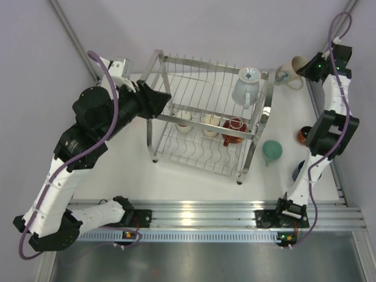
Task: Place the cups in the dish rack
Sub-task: Grab a cup with the right arm, then pass the cup from the right arm to the left
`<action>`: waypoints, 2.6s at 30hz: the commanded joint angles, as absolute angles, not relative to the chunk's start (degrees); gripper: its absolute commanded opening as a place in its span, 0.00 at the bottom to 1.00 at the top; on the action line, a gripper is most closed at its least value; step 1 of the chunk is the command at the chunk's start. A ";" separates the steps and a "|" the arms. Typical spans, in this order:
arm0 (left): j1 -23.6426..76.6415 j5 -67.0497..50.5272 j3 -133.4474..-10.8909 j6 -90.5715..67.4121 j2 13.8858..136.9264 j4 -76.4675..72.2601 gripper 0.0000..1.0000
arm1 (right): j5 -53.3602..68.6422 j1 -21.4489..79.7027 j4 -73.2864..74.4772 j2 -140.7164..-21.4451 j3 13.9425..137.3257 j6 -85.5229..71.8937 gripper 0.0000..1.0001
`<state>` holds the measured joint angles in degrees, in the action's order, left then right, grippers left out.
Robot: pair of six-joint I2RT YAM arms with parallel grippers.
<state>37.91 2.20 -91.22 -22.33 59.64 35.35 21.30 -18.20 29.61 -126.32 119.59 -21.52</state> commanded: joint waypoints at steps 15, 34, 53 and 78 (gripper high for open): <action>37.62 -17.02 -105.02 -22.85 65.91 24.36 0.50 | 33.92 -19.43 -1.21 -87.21 112.59 -59.29 0.00; 37.71 -31.02 -92.99 -30.83 66.53 -9.39 0.54 | 25.14 11.50 -22.67 -70.76 99.24 -83.32 0.00; 37.79 -42.10 -93.25 -43.42 76.73 -29.44 0.56 | 18.11 30.85 -31.03 -70.49 90.88 -84.91 0.00; 38.32 -41.93 -93.78 -48.42 78.13 -34.45 0.51 | 16.52 36.83 -27.25 -72.51 91.06 -81.04 0.00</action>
